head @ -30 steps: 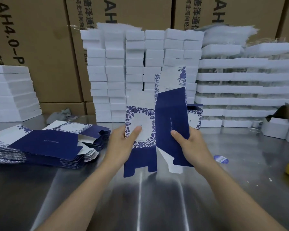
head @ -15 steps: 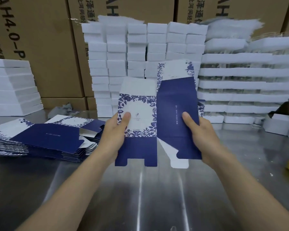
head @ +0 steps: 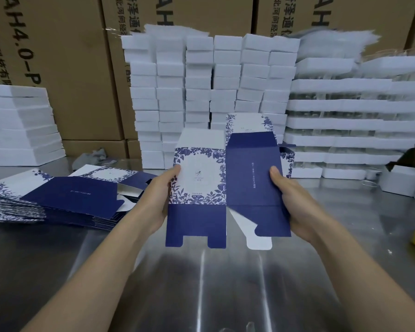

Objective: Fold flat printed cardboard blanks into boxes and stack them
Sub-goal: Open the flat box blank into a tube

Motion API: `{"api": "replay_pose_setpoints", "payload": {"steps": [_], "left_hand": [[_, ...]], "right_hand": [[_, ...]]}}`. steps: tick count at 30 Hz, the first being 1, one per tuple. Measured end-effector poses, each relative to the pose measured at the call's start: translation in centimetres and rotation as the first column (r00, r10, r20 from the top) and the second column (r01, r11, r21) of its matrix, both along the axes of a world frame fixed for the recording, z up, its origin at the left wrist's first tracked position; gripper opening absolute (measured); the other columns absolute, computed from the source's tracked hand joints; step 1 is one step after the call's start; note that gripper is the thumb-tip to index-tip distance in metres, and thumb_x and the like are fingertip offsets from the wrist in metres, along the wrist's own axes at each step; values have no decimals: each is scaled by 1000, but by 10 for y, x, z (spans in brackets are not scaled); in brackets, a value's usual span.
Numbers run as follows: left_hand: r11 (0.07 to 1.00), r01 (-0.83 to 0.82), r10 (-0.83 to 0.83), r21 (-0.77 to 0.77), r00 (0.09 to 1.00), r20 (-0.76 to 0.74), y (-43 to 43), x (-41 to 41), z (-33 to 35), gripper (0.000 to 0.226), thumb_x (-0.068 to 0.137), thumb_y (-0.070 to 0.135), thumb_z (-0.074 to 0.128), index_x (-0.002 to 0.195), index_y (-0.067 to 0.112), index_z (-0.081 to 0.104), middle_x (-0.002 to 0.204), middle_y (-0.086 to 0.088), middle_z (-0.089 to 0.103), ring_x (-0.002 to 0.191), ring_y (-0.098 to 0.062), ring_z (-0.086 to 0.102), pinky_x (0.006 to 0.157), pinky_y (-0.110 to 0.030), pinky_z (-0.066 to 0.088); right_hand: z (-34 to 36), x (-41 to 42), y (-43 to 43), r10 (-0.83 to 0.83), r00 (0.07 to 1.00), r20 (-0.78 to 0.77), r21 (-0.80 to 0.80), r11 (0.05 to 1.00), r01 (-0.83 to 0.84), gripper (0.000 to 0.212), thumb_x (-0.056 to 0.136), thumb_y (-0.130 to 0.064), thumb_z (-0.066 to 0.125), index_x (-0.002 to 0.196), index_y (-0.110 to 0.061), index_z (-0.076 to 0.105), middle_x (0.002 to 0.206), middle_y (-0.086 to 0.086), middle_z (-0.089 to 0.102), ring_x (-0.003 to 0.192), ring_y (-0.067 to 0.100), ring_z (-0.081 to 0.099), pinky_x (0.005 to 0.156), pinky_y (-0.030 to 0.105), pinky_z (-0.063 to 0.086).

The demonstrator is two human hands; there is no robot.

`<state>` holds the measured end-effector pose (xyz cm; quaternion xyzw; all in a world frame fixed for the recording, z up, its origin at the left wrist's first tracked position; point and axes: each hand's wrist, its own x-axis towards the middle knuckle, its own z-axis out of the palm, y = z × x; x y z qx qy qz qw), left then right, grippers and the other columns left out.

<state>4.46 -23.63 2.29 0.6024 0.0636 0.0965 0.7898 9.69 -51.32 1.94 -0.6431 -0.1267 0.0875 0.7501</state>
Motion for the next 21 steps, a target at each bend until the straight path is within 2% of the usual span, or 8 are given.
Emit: {"api": "replay_pose_setpoints", "payload": {"steps": [4, 7, 9, 11, 14, 17, 19, 21], "left_hand": [[991, -111, 106, 81, 993, 61, 3, 3, -1, 44, 107, 53, 54, 110, 18, 80, 105, -5, 82, 92, -24, 81, 66, -33, 64], [986, -111, 104, 121, 992, 68, 4, 5, -4, 43, 107, 55, 54, 109, 20, 79, 105, -3, 83, 93, -21, 81, 67, -31, 64], [985, -87, 78, 152, 995, 66, 1, 7, -5, 43, 106, 55, 54, 102, 24, 83, 106, 0, 83, 93, -18, 80, 71, -31, 64], [982, -48, 37, 185, 997, 64, -1, 10, -8, 38, 105, 58, 54, 94, 38, 85, 107, 3, 82, 98, -16, 80, 87, -37, 63], [974, 58, -70, 219, 996, 47, -4, 9, -11, 34, 101, 63, 58, 105, 40, 83, 117, 3, 80, 109, -19, 77, 100, -41, 56], [960, 24, -46, 280, 996, 74, -7, 10, -15, 42, 105, 59, 54, 102, 31, 85, 111, -3, 82, 99, -21, 80, 81, -32, 61], [967, -17, -6, 256, 996, 91, -8, 8, -15, 41, 106, 58, 52, 98, 34, 85, 105, -1, 83, 92, -19, 81, 66, -25, 60], [974, -34, 11, 225, 995, 101, -7, 8, -15, 44, 106, 58, 52, 101, 29, 85, 107, 0, 82, 94, -19, 80, 66, -25, 61]], "right_hand": [[-1, 0, 3, 25, 1000, 7, -21, 999, -25, 40, 100, -58, 61, 108, -27, 83, 116, 5, 80, 101, 29, 79, 71, 49, 65], [-2, 4, 4, -75, 995, 63, 24, 997, 74, 43, 98, -58, 64, 117, -23, 80, 118, 1, 79, 108, 23, 77, 98, 49, 59], [0, 3, 3, -152, 986, 63, 73, 986, 148, 38, 98, -56, 65, 107, -23, 83, 111, 2, 81, 101, 23, 79, 88, 45, 63], [-1, 3, 2, -245, 966, 81, 109, 966, 236, 33, 100, -50, 66, 94, -24, 85, 103, 5, 82, 88, 24, 80, 68, 42, 66], [-2, 5, -1, -393, 913, 109, 176, 912, 371, 34, 102, -46, 65, 90, -19, 83, 99, 6, 82, 85, 27, 80, 70, 49, 67], [-1, 10, -3, -385, 921, 66, 226, 904, 362, 32, 100, -47, 67, 93, -22, 85, 102, 3, 82, 91, 27, 80, 71, 46, 66], [-3, 14, -4, -317, 946, 63, 211, 931, 298, 32, 97, -55, 68, 94, -29, 85, 106, 0, 82, 98, 25, 79, 82, 45, 64], [-7, 16, -3, -203, 977, 73, 134, 972, 192, 41, 93, -68, 65, 104, -33, 84, 114, -3, 81, 104, 23, 78, 91, 49, 61]]}}
